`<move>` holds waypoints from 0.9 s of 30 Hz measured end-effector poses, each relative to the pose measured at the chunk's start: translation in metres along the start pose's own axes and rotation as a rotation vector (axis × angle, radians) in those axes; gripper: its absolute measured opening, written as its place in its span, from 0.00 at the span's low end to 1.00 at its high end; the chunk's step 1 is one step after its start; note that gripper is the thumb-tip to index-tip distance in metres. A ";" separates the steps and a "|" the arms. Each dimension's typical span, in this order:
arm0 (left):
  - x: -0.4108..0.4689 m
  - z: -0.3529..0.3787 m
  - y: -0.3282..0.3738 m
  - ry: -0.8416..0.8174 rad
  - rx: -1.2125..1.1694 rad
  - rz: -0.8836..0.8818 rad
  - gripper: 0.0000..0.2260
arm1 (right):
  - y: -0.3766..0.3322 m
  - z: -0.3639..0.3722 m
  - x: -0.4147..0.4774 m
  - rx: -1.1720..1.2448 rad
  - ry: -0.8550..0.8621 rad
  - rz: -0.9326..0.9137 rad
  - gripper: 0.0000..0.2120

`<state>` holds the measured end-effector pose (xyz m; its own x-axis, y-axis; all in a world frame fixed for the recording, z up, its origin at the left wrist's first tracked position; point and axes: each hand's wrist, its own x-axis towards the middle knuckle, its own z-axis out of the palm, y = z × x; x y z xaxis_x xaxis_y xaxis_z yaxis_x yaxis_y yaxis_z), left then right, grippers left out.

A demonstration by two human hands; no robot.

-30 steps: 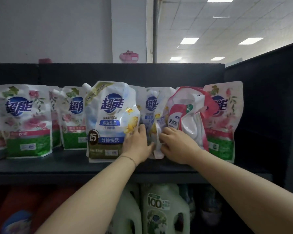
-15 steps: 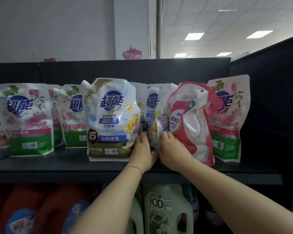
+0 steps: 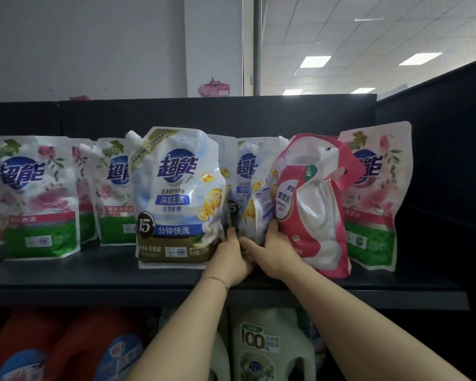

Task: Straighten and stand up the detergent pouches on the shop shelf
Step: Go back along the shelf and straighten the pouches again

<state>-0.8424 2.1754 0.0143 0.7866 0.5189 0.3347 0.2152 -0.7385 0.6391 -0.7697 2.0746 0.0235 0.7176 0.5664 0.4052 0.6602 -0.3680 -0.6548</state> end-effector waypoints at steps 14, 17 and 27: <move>-0.001 0.001 -0.003 -0.012 0.002 -0.060 0.42 | 0.013 -0.029 0.015 0.118 -0.018 0.097 0.44; -0.003 0.000 0.000 0.001 0.011 -0.035 0.40 | 0.022 -0.034 0.006 0.073 -0.004 0.038 0.51; -0.003 -0.001 0.000 0.019 0.060 -0.010 0.40 | 0.055 -0.067 -0.002 -0.382 -0.016 0.086 0.48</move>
<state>-0.8452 2.1742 0.0139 0.7733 0.5342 0.3416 0.2583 -0.7574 0.5997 -0.7200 2.0033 0.0295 0.7723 0.5318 0.3475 0.6350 -0.6611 -0.3996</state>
